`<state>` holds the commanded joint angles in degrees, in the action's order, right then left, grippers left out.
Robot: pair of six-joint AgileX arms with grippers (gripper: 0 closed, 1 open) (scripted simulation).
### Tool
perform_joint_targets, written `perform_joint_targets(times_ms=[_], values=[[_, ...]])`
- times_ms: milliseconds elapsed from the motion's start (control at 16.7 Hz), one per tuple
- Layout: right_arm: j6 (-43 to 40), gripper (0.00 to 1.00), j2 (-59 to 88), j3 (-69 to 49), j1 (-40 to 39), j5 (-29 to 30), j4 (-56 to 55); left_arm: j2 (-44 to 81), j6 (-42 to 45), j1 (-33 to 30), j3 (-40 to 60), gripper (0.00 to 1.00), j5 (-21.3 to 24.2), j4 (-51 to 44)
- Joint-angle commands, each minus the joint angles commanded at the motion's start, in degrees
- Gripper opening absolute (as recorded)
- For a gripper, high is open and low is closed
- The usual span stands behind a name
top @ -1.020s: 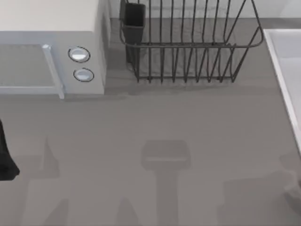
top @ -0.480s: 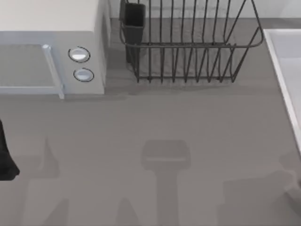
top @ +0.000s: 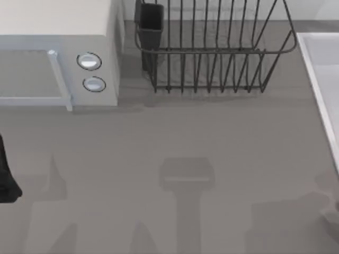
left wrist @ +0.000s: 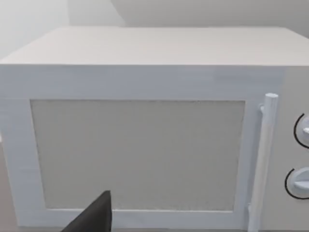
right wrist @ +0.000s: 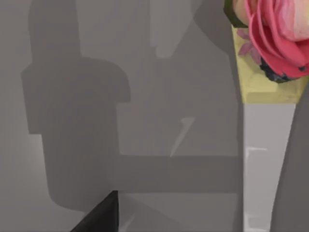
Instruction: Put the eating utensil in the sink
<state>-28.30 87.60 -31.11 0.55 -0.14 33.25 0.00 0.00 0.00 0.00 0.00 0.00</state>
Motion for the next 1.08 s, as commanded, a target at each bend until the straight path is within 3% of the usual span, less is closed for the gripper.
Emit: perform_joint_targets(times_ms=[360, 780, 1080], values=[[-0.4, 0.0, -5.49, -5.82, 0.31, -0.74, 9.61, 0.0, 0.0, 0.0, 0.0, 1.0, 0.0, 0.0], [-0.67, 0.0, -12.39, -17.42, 0.51, -0.72, 29.66, 0.0, 0.0, 0.0, 0.0, 1.0, 0.0, 0.0], [-0.6, 0.0, -14.2, -19.57, 0.55, -0.72, 32.38, 0.0, 0.0, 0.0, 0.0, 1.0, 0.0, 0.0]])
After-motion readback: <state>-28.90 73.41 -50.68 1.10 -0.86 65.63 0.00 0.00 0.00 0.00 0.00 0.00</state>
